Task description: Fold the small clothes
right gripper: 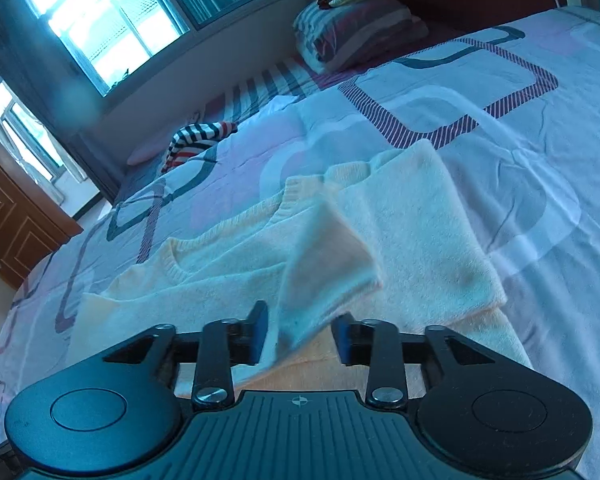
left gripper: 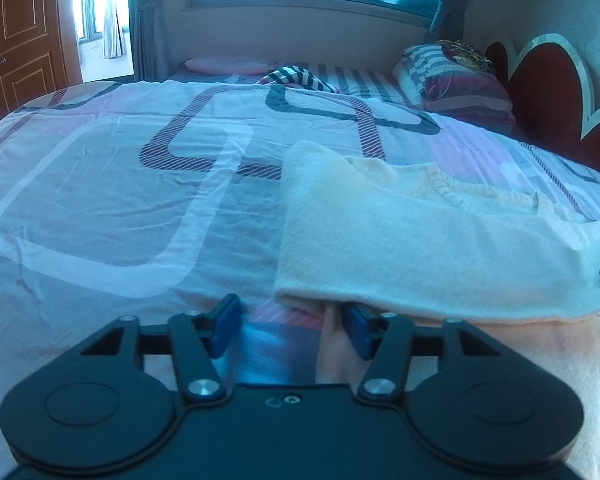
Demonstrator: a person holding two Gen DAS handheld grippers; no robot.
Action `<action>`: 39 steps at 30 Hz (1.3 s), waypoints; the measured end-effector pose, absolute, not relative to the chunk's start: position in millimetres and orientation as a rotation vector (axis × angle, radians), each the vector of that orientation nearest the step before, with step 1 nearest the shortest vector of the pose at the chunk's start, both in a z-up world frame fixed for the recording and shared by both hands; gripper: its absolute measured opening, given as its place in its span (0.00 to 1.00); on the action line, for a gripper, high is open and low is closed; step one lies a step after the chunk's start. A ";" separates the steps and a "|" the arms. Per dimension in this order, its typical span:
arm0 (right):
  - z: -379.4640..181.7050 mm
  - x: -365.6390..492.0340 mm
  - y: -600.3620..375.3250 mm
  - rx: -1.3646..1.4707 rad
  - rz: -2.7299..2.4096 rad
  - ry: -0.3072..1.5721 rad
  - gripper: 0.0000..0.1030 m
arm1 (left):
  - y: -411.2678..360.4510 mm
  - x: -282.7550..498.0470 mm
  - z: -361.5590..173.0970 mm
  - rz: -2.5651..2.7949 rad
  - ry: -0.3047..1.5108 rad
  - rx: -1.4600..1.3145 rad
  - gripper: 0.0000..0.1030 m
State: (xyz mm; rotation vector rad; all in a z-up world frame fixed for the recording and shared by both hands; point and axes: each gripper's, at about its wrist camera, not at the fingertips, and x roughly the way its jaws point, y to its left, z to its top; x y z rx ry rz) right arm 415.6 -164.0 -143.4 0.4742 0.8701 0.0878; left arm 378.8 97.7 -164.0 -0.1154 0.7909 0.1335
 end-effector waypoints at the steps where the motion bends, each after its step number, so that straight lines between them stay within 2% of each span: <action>1: -145.3 415.7 -166.1 0.475 0.076 0.868 0.34 | 97.6 379.0 -163.3 0.130 0.787 -0.119 0.45; 5: -150.2 414.2 -177.7 0.479 0.014 0.850 0.33 | 96.8 377.8 -161.6 0.109 0.760 -0.123 0.25; 9: -155.5 419.3 -188.5 0.487 -0.008 0.861 0.25 | 96.1 378.1 -162.1 0.110 0.744 -0.126 0.18; 10: -155.2 420.2 -189.2 0.488 -0.008 0.860 0.11 | 95.8 378.2 -162.6 0.108 0.742 -0.125 0.15; 11: -155.3 422.1 -188.3 0.474 0.002 0.864 0.04 | 95.6 378.2 -163.0 0.104 0.738 -0.126 0.06; 12: -155.9 423.8 -187.8 0.468 0.011 0.866 0.04 | 95.5 378.3 -163.2 0.107 0.735 -0.124 0.03; 15: -149.8 424.9 -183.4 0.448 0.044 0.844 0.04 | 97.8 379.9 -164.0 0.129 0.738 -0.133 0.03; 23: -111.3 433.6 -177.4 0.272 0.059 0.648 0.04 | 96.0 382.4 -168.0 0.157 0.745 -0.096 0.08; 29: -165.0 441.4 -198.2 0.274 -0.025 0.867 0.04 | 94.1 380.2 -170.3 0.147 0.735 -0.081 0.07; 39: -163.6 423.3 -215.4 0.427 -0.002 0.892 0.05 | 93.9 374.4 -166.4 0.143 0.715 -0.105 0.02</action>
